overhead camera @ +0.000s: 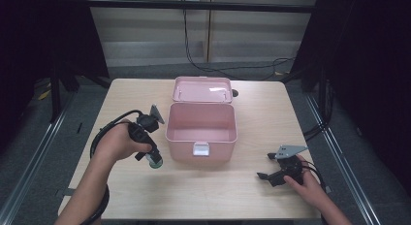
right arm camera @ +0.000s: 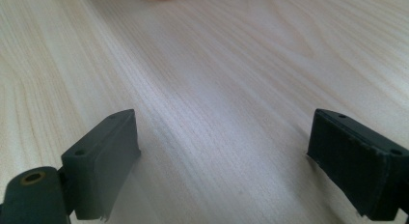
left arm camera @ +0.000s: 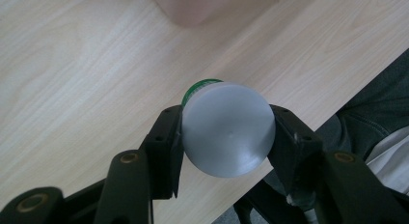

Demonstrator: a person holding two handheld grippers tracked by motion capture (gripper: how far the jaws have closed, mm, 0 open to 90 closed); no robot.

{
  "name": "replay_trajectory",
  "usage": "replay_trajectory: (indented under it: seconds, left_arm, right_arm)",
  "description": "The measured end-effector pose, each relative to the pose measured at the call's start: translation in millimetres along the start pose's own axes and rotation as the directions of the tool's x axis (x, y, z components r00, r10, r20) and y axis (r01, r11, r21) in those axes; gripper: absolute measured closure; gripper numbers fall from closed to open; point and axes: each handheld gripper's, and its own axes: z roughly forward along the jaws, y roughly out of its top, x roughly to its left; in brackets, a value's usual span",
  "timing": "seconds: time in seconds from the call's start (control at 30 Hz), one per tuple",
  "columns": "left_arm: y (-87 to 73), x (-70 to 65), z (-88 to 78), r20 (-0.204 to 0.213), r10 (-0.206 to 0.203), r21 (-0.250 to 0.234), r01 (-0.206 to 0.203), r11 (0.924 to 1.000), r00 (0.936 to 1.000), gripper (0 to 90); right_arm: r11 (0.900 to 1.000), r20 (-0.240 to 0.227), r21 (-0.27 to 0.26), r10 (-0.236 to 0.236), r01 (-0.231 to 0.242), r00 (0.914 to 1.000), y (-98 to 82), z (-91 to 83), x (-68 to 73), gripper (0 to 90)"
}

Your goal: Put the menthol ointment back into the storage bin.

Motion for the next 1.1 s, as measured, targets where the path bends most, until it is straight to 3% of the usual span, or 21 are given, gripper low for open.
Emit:
replay_trajectory:
  seconds: [0.6, 1.1]
  left_arm:
    - [26.3, -7.9, -39.3, -0.011, -0.009, -0.014, 0.009, 0.9999, 0.9999, 49.8]
    - [47.5, -13.4, -57.4, -0.008, -0.012, -0.023, 0.011, 0.9997, 0.9999, 49.8]
  right_arm:
    - [1.0, -0.001, 0.002, 0.0, 0.0, 1.0, 0.1, -0.1, -0.1, 10.0]
    - [1.0, -0.001, 0.002, 0.0, 0.0, 1.0, 0.1, -0.2, 0.0, 10.0]
